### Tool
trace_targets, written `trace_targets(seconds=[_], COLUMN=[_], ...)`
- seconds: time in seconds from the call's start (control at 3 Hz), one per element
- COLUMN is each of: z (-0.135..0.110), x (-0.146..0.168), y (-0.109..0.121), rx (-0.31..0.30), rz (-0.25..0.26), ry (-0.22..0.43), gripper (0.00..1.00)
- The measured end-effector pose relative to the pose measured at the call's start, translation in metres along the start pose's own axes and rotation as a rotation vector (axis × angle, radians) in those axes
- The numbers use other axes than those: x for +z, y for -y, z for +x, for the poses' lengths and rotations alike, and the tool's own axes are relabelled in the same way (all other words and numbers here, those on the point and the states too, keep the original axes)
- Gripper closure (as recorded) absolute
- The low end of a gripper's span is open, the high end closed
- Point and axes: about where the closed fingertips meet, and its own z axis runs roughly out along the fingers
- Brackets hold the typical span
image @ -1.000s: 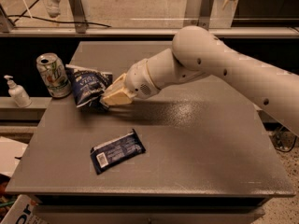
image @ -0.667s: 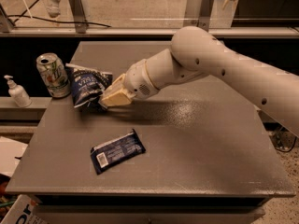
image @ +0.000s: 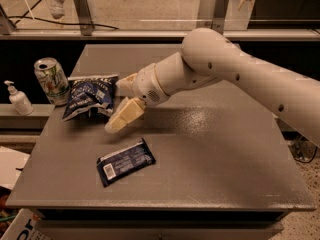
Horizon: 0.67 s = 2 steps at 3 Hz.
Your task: Move blue chip bag near 7up can
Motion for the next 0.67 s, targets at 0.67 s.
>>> trace_targets(seconds=[0.67], z=[0.001], x=[-0.021], y=[0.017], rx=[-0.003], rz=[0.052], ry=[-0.006], gripper=[0.0])
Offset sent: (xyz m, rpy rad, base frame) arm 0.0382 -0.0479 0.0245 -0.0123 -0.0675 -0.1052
